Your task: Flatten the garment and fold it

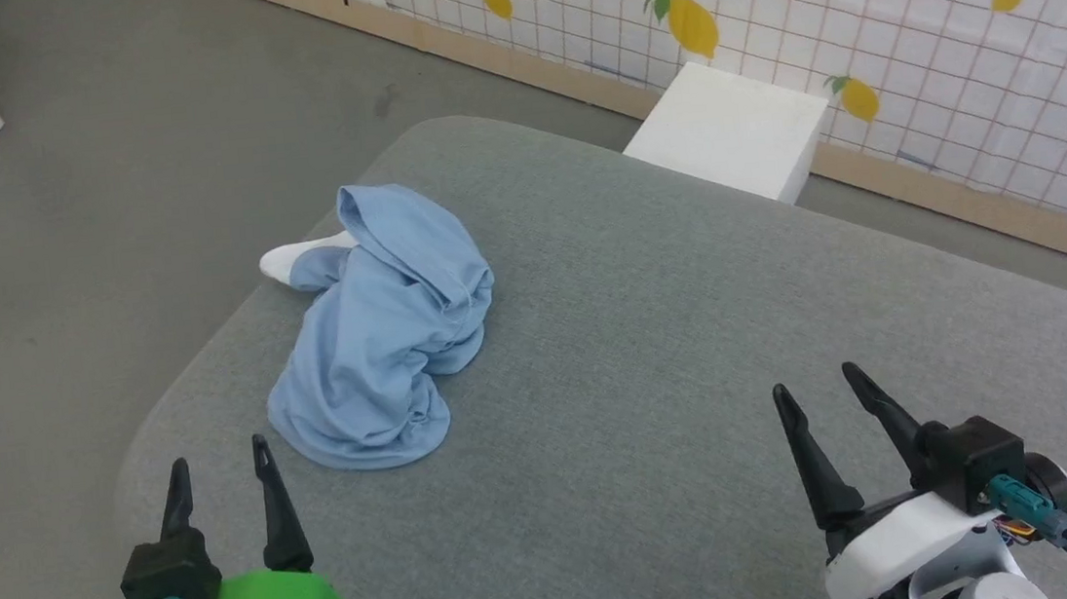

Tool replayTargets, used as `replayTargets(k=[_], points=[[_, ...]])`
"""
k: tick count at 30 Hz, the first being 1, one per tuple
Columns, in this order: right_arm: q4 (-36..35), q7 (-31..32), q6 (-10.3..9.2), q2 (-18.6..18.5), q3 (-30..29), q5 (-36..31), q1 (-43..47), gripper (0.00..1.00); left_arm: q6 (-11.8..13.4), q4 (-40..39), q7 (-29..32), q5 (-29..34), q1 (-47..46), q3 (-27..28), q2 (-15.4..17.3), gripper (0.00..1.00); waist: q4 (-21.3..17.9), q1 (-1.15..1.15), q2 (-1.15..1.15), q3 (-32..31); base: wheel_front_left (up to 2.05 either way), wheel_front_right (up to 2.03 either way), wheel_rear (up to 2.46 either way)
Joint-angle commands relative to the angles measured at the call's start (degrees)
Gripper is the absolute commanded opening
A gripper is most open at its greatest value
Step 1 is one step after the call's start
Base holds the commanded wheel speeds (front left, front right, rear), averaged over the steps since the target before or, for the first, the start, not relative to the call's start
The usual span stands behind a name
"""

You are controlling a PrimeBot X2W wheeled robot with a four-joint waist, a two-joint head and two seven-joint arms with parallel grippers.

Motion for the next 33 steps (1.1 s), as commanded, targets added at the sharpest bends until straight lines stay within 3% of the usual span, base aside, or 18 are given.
replayTargets(k=[1,10,16,27,33], points=[[0.37,-0.53,-0.08,0.05,0.28,0.46,-0.6,1.0,0.69,-0.05,-0.63,-0.64,1.09,-0.34,0.48,1.0,0.97,0.0,0.0,-0.15,0.0,0.0,0.0],[0.79,-0.95,-0.09,0.05,0.61,0.9,-0.74,1.0,1.47,-0.24,-1.1,-1.55,0.86,-0.73,0.78,1.0,2.79,0.0,0.0,0.4,0.0,0.0,0.0],[0.24,-0.49,-0.09,0.05,0.24,0.48,-1.26,1.0,-0.54,0.8,0.9,-4.75,-3.63,0.11,1.31,1.0,1.13,0.0,0.0,2.82,0.0,0.0,0.0],[-3.8,2.57,-0.09,0.05,0.58,-3.85,-6.45,1.0,-5.11,15.89,12.44,-14.43,-26.4,3.5,3.16,1.0,-9.02,0.0,0.0,17.7,0.0,0.0,0.0],[-5.3,3.46,-0.09,0.05,0.89,-5.78,-9.34,1.0,-5.13,25.44,21.63,-19.03,-34.27,6.44,6.15,1.0,-14.66,0.0,0.0,25.02,0.0,0.0,0.0]])
